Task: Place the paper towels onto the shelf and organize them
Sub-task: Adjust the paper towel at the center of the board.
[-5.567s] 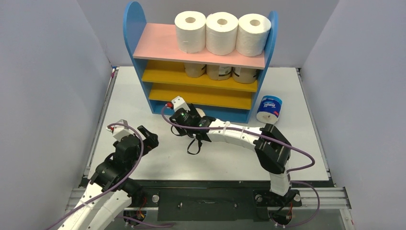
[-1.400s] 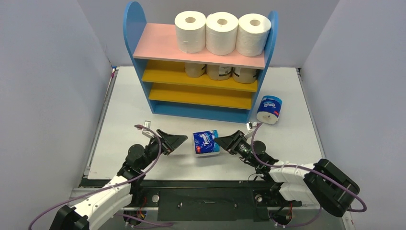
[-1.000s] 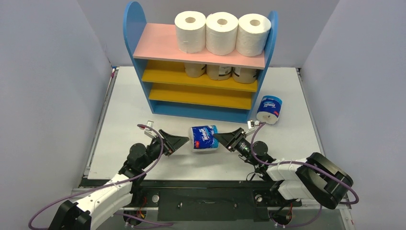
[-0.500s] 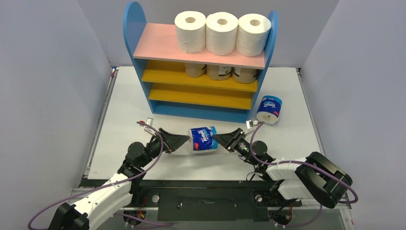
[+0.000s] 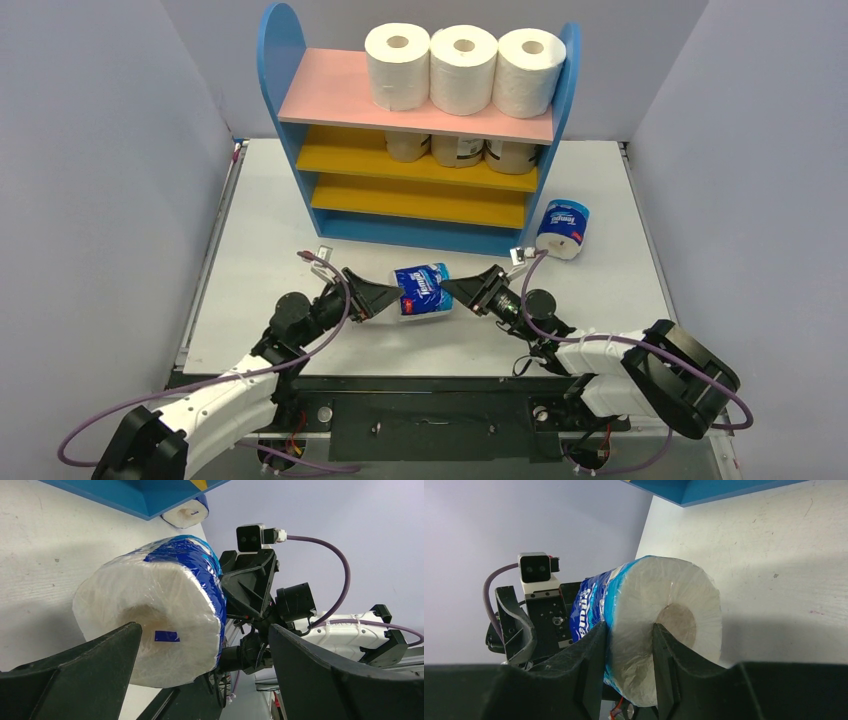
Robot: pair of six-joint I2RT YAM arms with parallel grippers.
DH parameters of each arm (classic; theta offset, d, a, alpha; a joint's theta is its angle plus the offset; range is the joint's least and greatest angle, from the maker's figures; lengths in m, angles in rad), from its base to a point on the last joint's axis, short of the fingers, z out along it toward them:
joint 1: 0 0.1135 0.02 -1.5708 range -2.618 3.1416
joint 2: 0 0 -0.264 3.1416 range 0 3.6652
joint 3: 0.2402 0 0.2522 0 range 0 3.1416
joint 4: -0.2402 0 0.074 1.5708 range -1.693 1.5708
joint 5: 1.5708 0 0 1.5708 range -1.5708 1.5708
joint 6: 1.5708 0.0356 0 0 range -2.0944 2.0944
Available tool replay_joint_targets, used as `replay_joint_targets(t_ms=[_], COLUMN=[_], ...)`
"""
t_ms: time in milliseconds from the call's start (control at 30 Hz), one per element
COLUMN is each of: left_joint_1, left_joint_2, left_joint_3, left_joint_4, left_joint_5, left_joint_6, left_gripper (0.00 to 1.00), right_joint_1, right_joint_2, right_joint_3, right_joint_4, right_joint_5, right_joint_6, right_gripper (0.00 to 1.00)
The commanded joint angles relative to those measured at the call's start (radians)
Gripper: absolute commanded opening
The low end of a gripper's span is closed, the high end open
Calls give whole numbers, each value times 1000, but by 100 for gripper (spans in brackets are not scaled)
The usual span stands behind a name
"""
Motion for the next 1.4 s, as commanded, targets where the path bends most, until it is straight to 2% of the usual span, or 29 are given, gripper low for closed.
replay_joint_targets(t_ms=[0,233,300,667,800,1100,1267,1367], left_joint_1=[-18,-36,-43,-52,-57,-71,-75,-75], left_joint_2=[14,61,75,71,80,100,101,96], left_joint_3=[54,58,57,50,50,54,56,54], left_joint_4=[81,120,142,157,164,178,180,179], left_joint_5=[6,5,7,-10,-6,2,2,2], left_joint_6=[26,27,27,35,37,43,49,49], left_gripper=[100,100,92,72,60,55,42,36], right_joint_1=[-6,-6,-7,-5,-6,-2,-1,-1], right_joint_2=[-34,-21,-18,-7,4,5,8,3], right_joint_3=[50,62,62,60,58,61,65,65], right_joint_4=[77,95,101,120,139,141,139,139], right_joint_5=[-21,-49,-54,-58,-64,-73,-80,-85], right_joint_6=[-17,-18,-18,-15,-9,-10,-9,-13], right_gripper=[17,17,17,17,17,17,18,22])
